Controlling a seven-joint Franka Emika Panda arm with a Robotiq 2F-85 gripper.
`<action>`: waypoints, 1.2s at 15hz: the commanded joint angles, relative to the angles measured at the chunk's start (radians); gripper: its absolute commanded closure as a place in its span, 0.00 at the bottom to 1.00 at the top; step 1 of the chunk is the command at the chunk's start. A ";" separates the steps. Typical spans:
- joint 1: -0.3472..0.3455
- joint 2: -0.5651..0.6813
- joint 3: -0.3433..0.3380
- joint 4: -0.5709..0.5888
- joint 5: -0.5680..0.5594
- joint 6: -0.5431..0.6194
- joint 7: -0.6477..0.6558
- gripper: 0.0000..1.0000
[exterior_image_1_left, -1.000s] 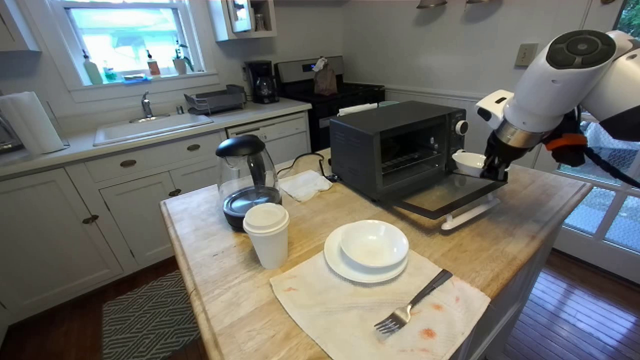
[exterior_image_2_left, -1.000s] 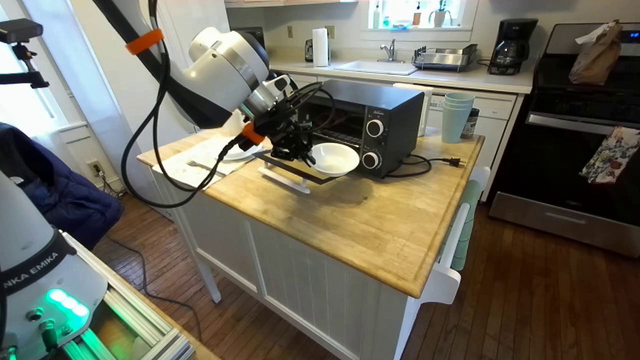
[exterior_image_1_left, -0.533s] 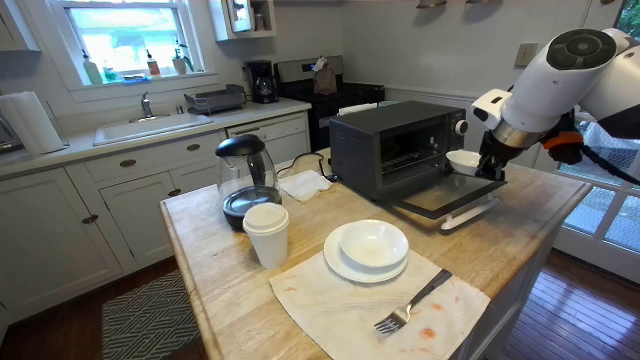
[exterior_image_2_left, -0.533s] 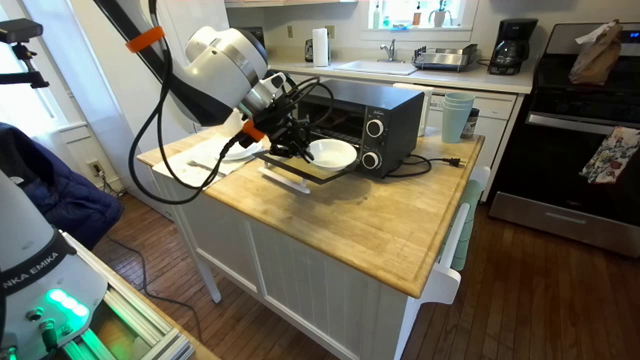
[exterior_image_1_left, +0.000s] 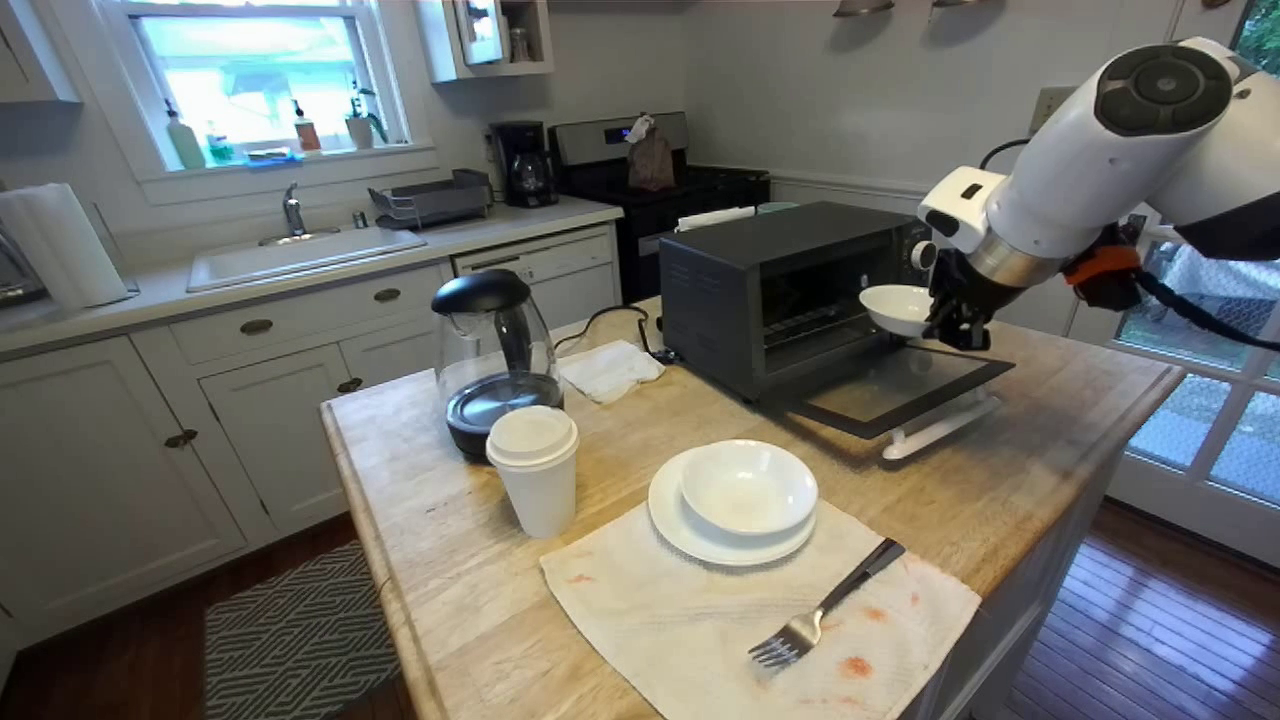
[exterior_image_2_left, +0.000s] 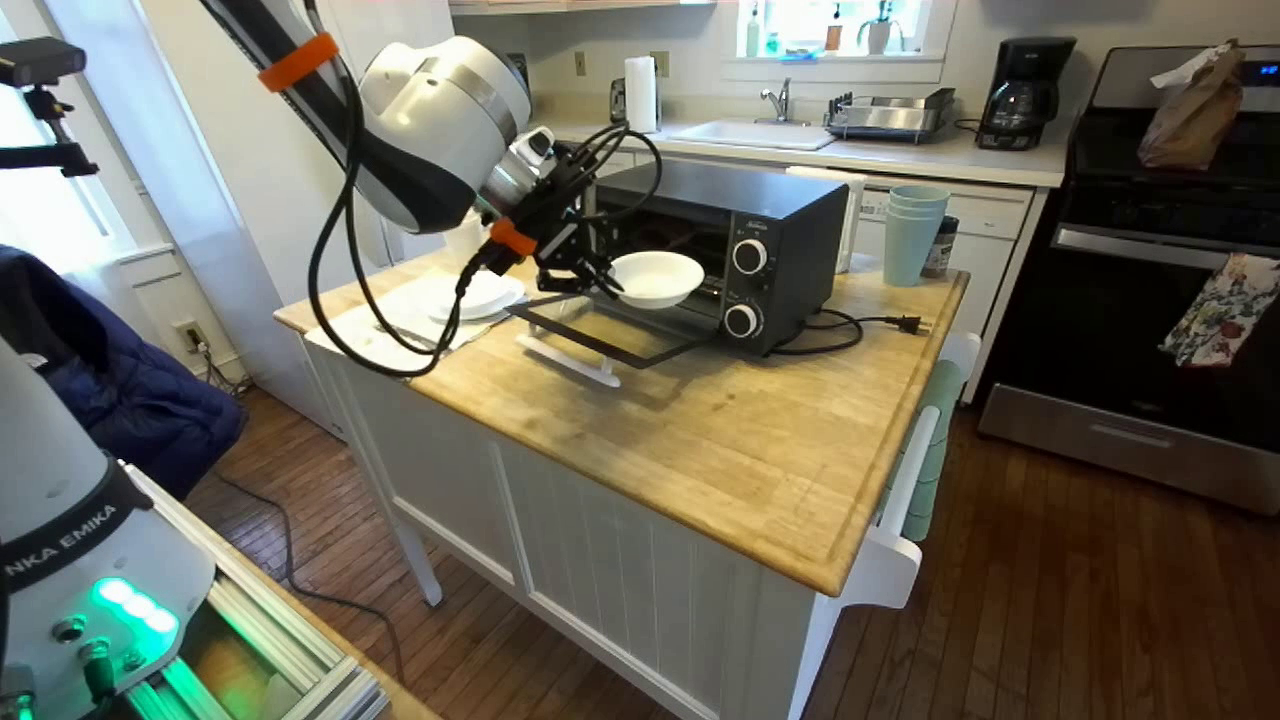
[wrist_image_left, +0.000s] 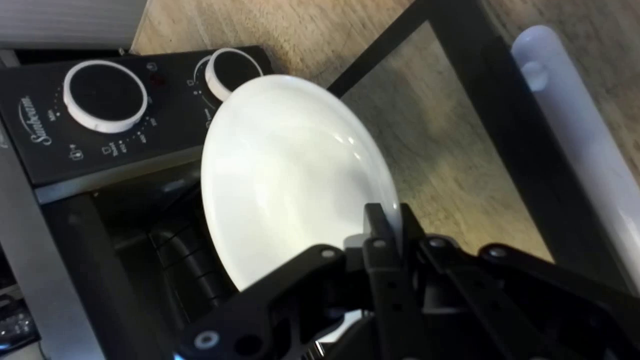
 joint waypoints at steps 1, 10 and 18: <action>0.007 -0.003 0.012 0.035 -0.075 0.009 0.027 0.98; -0.002 0.044 0.029 0.100 -0.113 0.044 0.004 0.98; -0.018 0.117 0.028 0.182 -0.128 0.107 0.012 0.98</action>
